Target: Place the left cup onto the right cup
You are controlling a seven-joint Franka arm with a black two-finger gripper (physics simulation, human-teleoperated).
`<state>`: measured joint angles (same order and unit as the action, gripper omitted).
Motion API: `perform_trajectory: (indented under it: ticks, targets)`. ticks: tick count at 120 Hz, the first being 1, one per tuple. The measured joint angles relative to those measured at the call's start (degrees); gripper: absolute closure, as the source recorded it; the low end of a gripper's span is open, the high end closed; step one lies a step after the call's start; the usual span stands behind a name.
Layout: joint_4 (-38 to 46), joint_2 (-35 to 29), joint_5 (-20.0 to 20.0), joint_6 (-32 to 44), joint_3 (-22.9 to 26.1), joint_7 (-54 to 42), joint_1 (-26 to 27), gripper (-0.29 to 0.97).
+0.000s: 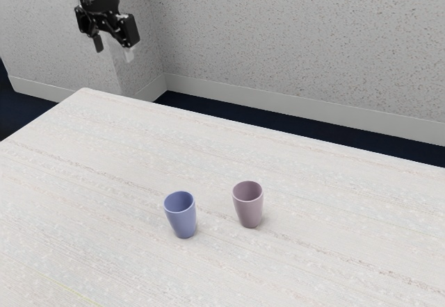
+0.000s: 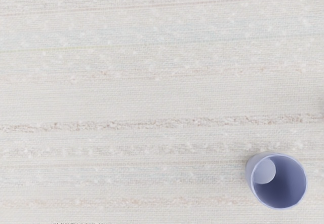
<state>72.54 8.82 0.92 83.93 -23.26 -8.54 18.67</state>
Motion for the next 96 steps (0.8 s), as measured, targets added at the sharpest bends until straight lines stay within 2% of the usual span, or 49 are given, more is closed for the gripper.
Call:
perform_trajectory:
  ticks: [25,40,60,96]
  targets:
    - [1.86,0.31,-0.01,-0.64,-0.11,-1.00,2.84,0.02]
    - [8.44,-2.48,0.00,2.95,-0.03,-1.39,4.18,0.02]
    - [18.03,-6.96,-0.02,7.59,0.44,-1.68,3.30,0.02]
    - [33.73,-8.83,-0.33,18.25,0.60,-0.88,0.85,0.02]
